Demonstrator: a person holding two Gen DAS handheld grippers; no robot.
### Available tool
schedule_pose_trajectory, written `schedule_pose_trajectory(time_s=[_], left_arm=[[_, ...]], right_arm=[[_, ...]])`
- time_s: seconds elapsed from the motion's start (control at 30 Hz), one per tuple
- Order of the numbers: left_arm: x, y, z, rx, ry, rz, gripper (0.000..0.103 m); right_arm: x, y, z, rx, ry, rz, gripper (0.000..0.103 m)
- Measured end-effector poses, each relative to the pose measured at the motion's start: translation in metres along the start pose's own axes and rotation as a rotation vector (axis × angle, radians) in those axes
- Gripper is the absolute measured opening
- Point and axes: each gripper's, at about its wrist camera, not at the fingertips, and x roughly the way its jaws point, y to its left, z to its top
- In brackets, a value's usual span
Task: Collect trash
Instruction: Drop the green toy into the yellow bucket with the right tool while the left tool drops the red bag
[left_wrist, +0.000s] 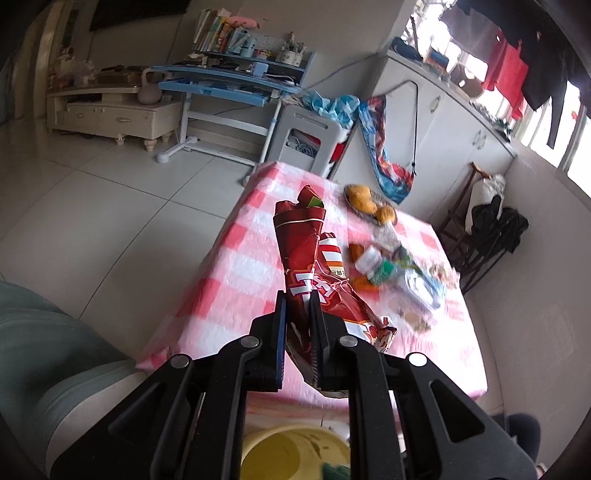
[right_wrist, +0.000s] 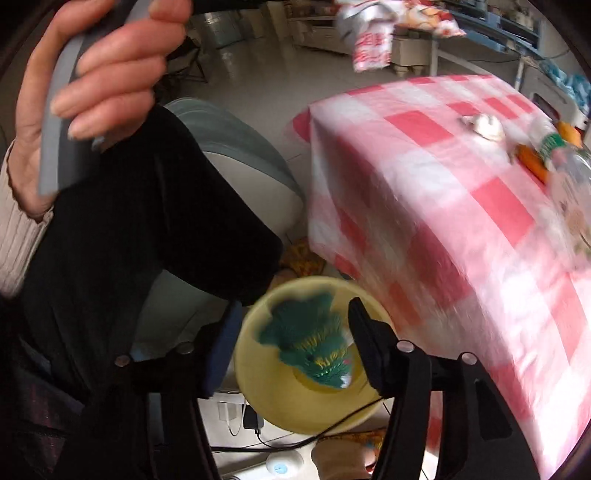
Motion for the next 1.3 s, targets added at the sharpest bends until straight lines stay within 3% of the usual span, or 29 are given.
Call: schedule_pose_trajectory(time_s=[0.07, 0.37, 0.63, 0.67, 0.73, 0.8, 0.9, 1.03, 1.3], left_arm=[[-0.003, -0.005, -0.015, 0.026, 0.030, 0.008, 0.012], [-0.010, -0.032, -0.085, 0.144, 0.199, 0.027, 0.012], [-0.006, -0.051, -0.134, 0.255, 0.349, 0.057, 0.014], [-0.006, -0.053, -0.136, 0.267, 0.350, 0.064, 0.018], [-0.008, -0.058, -0.139, 0.293, 0.343, 0.080, 0.042], [-0.013, -0.063, -0.136, 0.314, 0.300, 0.118, 0.053], [-0.022, -0.067, -0.132, 0.330, 0.237, 0.155, 0.055], [-0.034, -0.066, -0.124, 0.322, 0.133, 0.211, 0.064], [-0.039, -0.059, -0.115, 0.285, 0.076, 0.232, 0.069]], right_arm=[[-0.014, -0.004, -0.004, 0.030, -0.048, -0.038, 0.072], [-0.057, -0.038, -0.013, 0.197, -0.225, -0.282, 0.079], [-0.080, -0.057, -0.019, 0.269, -0.313, -0.351, 0.081], [-0.081, -0.059, -0.020, 0.272, -0.320, -0.353, 0.081], [-0.082, -0.058, -0.022, 0.269, -0.333, -0.361, 0.081], [-0.088, -0.058, -0.026, 0.265, -0.342, -0.366, 0.081], [-0.092, -0.053, -0.028, 0.254, -0.358, -0.377, 0.081], [-0.092, -0.048, -0.027, 0.233, -0.373, -0.411, 0.084], [-0.087, -0.044, -0.023, 0.195, -0.384, -0.451, 0.086]])
